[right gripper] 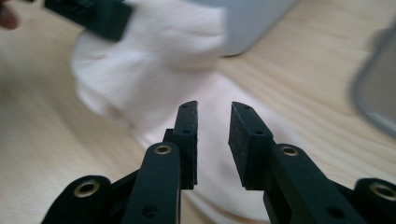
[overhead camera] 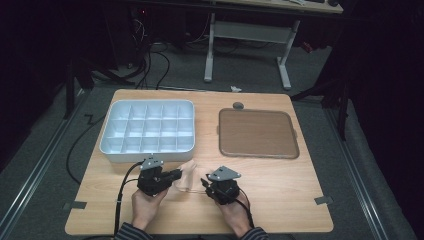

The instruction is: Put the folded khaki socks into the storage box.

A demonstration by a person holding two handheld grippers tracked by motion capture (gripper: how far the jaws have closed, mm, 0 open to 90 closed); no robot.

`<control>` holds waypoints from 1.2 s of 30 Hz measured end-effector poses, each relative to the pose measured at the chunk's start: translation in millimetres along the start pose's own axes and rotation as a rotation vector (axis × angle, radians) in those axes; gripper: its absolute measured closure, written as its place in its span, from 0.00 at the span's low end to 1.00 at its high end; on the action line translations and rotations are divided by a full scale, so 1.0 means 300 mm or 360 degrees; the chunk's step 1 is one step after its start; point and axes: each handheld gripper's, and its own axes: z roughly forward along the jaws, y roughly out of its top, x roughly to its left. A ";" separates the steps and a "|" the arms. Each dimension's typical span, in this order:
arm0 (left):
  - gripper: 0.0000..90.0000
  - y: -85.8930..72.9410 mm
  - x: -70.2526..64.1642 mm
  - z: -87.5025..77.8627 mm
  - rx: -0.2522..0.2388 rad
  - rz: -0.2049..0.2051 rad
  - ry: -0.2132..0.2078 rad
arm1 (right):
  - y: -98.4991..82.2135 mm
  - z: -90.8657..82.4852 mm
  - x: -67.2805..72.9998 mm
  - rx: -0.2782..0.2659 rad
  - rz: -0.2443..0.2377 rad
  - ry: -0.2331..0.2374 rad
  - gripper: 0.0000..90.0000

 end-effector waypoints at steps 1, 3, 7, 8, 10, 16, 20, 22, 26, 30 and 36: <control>0.96 0.000 -0.001 0.000 0.0002 0.0000 0.0004 | 0.000 -0.013 -0.016 -0.0010 0.0013 -0.0032 0.80; 0.96 0.000 -0.002 0.001 0.0003 -0.0004 0.0007 | -0.004 -0.034 -0.053 -0.0017 0.0048 -0.0090 0.78; 0.96 0.001 -0.004 0.002 0.0011 -0.0006 0.0008 | -0.024 -0.042 -0.100 0.0004 0.0107 -0.0158 0.74; 0.96 0.001 -0.004 0.002 0.0011 -0.0009 0.0010 | -0.030 -0.041 -0.106 0.0011 0.0114 -0.0166 0.73; 0.96 0.001 -0.005 0.002 0.0013 -0.0009 0.0011 | -0.040 -0.034 -0.112 0.0034 0.0119 -0.0184 0.72; 0.96 0.001 -0.005 -0.004 0.0007 -0.0004 0.0017 | -0.070 -0.005 -0.129 0.0100 0.0156 -0.0186 0.77; 0.96 0.001 -0.007 -0.006 0.0001 0.0001 0.0013 | -0.087 0.000 -0.138 0.0092 0.0179 -0.0168 0.88; 0.96 0.001 -0.009 -0.005 0.0003 0.0005 0.0004 | -0.092 0.003 -0.142 0.0098 0.0187 -0.0157 0.92; 0.96 0.003 -0.018 -0.004 0.0012 0.0023 0.0005 | -0.096 0.009 -0.143 0.0110 0.0196 -0.0138 0.95; 0.96 0.006 -0.027 -0.003 0.0018 0.0043 -0.0001 | -0.093 0.013 -0.141 0.0110 0.0202 -0.0126 0.96; 0.96 0.011 -0.030 0.001 0.0034 0.0053 -0.0004 | -0.086 0.022 -0.128 0.0110 0.0204 -0.0096 0.96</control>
